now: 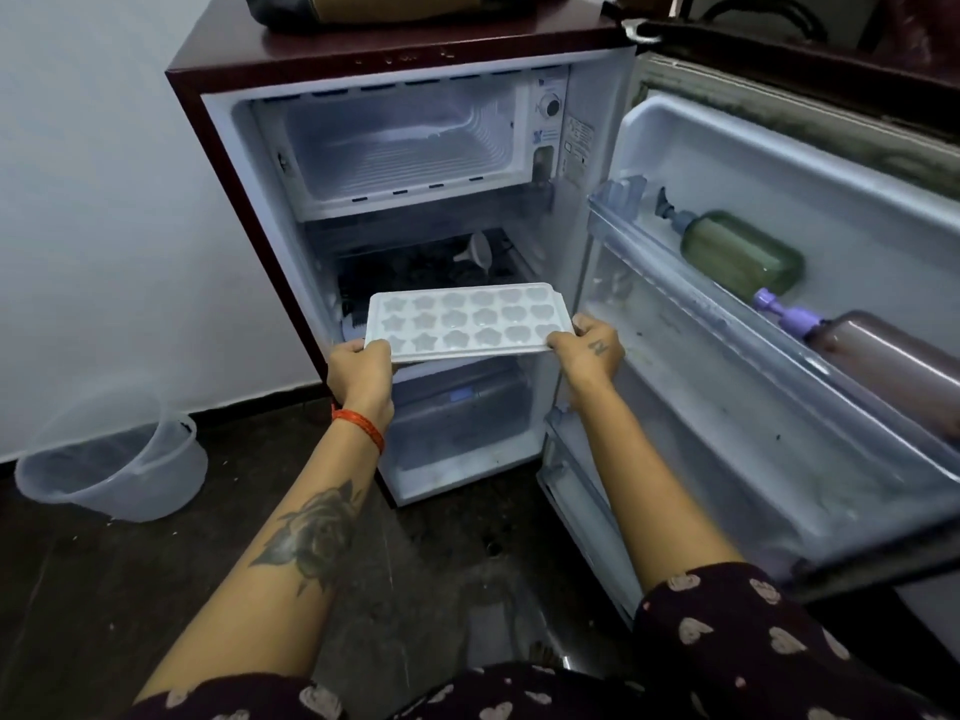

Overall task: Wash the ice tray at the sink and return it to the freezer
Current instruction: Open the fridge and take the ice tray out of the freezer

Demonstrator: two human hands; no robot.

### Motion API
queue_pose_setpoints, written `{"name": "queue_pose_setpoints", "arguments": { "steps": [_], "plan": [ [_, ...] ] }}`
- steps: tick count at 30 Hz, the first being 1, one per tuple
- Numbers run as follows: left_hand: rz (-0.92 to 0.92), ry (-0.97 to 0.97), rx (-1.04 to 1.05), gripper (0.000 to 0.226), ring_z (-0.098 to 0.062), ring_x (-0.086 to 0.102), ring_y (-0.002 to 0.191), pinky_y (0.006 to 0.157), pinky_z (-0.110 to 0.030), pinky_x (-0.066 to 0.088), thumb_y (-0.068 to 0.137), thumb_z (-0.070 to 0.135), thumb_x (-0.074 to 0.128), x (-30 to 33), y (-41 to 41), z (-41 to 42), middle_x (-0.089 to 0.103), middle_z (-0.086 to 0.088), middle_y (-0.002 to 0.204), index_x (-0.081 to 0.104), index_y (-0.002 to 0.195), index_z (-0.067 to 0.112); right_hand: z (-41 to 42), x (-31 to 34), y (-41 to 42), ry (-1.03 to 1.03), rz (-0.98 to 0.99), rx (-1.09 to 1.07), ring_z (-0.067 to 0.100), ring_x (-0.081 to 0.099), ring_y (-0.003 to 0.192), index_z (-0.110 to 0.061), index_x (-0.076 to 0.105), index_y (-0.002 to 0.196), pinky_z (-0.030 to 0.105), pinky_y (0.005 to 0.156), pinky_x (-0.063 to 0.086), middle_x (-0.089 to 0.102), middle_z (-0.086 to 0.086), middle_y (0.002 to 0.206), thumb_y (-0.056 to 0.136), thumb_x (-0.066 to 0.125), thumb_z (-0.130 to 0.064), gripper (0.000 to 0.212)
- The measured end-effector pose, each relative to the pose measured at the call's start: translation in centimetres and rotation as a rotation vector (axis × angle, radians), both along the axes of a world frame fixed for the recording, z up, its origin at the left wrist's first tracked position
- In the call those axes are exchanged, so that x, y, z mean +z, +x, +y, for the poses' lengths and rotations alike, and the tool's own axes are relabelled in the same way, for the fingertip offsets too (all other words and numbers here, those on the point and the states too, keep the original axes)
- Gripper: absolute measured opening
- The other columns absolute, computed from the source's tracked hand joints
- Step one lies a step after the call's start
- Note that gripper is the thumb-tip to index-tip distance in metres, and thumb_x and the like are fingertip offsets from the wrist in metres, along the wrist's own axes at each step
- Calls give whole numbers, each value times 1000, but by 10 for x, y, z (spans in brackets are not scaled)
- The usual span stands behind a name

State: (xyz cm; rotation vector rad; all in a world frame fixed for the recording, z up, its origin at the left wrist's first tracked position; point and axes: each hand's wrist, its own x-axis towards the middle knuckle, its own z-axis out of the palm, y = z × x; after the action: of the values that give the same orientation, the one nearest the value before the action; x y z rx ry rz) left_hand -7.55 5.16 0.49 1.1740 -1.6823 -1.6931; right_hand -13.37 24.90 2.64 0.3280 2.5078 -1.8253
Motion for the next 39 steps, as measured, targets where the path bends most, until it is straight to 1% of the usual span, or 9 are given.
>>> {"name": "queue_pose_setpoints", "arguments": {
  "steps": [3,6,7,9,11,13,16,23,39],
  "plan": [
    [2,4,-69,31,-19,50,59,66,-34,50,72,-4,47,2,15,4,49,-3,58,37,49,14,8,-1,25,-34,5,-75,13,25,50,-18,26,53,23,42,25,28,-6,52,71,56,2,41],
    [-3,-24,-165,27,-21,45,63,63,-35,43,66,1,46,1,30,4,46,-7,60,34,47,16,14,-5,54,-56,-3,-157,4,37,94,-13,45,53,30,46,32,43,-3,54,69,59,4,28],
    [-15,-35,-197,25,-21,41,65,62,-34,38,63,3,46,1,36,5,42,-8,61,32,48,17,16,-7,64,-51,-20,-171,15,35,52,-15,40,52,32,46,27,39,-3,53,68,58,5,32],
    [-50,-60,-257,22,-20,35,65,62,-33,31,61,5,44,-1,47,8,36,-8,62,31,50,18,21,-7,88,-30,-50,-193,15,27,53,-17,36,52,30,46,25,36,-4,54,68,58,5,34],
    [-70,-74,-298,15,-20,36,64,60,-31,30,62,5,44,1,59,14,39,-7,64,38,54,16,30,-9,110,-37,-59,-254,25,61,79,1,66,81,40,68,50,67,5,84,72,60,5,11],
    [-58,-64,-338,12,-18,44,61,56,-24,37,68,6,46,3,71,22,52,-4,74,57,70,10,39,-14,130,-65,-106,-296,27,61,99,7,64,102,41,88,49,68,8,103,75,63,4,27],
    [-49,-62,-385,21,-8,50,62,49,-20,38,79,6,49,-1,87,38,63,-9,87,64,95,6,58,-23,159,-86,-140,-297,22,60,80,-15,65,73,35,74,53,63,0,76,68,67,3,19],
    [-119,-5,-513,24,-17,60,82,80,-39,57,79,10,54,-15,113,84,63,-1,97,64,101,13,104,-35,225,-160,-180,-470,21,66,91,-10,70,104,36,90,53,71,2,95,62,71,4,45],
    [-104,-52,-966,29,-22,65,86,81,-38,58,80,4,51,-27,220,229,67,-3,95,68,102,9,209,-28,416,-217,-130,-915,16,60,95,-8,63,115,26,85,50,64,3,102,71,67,10,48]
  ]
}}
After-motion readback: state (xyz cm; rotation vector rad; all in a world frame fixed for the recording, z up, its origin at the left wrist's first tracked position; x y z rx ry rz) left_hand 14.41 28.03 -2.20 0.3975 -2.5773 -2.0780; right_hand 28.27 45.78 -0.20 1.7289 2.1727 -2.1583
